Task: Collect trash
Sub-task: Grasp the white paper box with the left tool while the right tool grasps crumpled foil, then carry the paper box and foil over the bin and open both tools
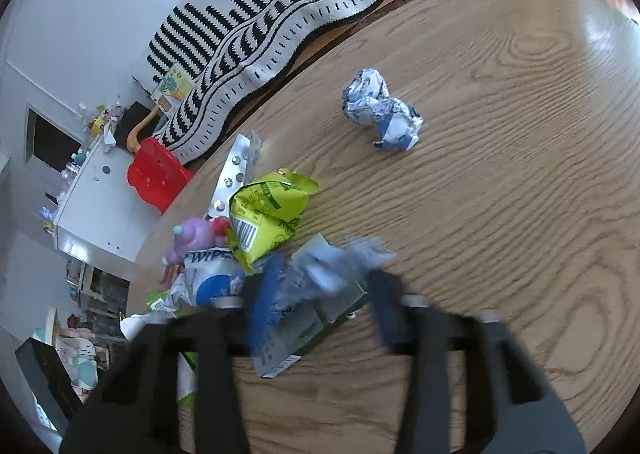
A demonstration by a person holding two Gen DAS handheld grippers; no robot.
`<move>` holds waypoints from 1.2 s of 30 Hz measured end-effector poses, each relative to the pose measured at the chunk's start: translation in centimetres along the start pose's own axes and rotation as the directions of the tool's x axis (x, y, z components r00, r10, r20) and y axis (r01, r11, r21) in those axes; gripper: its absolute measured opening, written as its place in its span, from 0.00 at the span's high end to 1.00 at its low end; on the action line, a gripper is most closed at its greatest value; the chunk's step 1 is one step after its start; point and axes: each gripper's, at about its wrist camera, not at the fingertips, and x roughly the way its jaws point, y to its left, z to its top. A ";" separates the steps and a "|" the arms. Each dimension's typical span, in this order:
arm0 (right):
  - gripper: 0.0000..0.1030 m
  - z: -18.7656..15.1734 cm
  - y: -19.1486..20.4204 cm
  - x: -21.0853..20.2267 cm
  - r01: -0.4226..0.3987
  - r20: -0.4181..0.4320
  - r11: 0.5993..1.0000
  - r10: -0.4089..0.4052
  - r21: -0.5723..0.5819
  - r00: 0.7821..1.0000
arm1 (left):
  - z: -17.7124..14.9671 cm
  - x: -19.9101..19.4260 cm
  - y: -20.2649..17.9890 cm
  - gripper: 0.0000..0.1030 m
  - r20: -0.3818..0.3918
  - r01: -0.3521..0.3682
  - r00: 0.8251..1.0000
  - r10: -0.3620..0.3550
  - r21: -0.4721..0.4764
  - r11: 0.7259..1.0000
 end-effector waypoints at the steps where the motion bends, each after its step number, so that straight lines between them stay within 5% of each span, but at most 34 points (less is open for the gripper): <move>1: 0.78 0.0 0.2 -0.2 -0.007 0.004 1.000 0.007 -0.002 1.000 | 0.0 -0.3 -0.2 0.72 0.008 -0.004 1.000 0.004 0.012 1.000; 8: 0.79 -0.3 1.8 -5.3 -0.008 0.076 0.996 0.015 -0.094 0.997 | -0.3 -1.8 -1.8 0.72 0.030 0.034 0.999 -0.036 0.041 0.999; 12: 0.79 -0.6 0.6 -10.2 0.078 0.142 0.985 -0.056 -0.151 0.988 | -1.3 -2.8 -5.2 0.73 0.038 0.069 0.997 -0.073 0.092 0.993; 20: 0.79 -2.6 -8.4 -21.7 0.353 0.270 0.926 -0.308 -0.135 0.912 | -4.9 -4.2 -15.8 0.73 0.004 0.204 0.978 -0.210 0.222 0.953; 24: 0.79 -3.8 -15.0 -27.7 0.440 0.304 0.896 -0.406 -0.051 0.862 | -7.6 -4.7 -21.9 0.73 -0.028 0.290 0.955 -0.294 0.286 0.913; 31: 0.79 -6.4 -25.9 -35.2 0.571 0.277 0.815 -0.575 0.104 0.770 | -15.5 -4.7 -33.1 0.73 -0.135 0.408 0.910 -0.391 0.445 0.797; 36: 0.79 -8.3 -31.5 -37.4 0.623 0.215 0.763 -0.646 0.170 0.733 | -20.9 -4.4 -39.0 0.73 -0.215 0.462 0.884 -0.415 0.530 0.711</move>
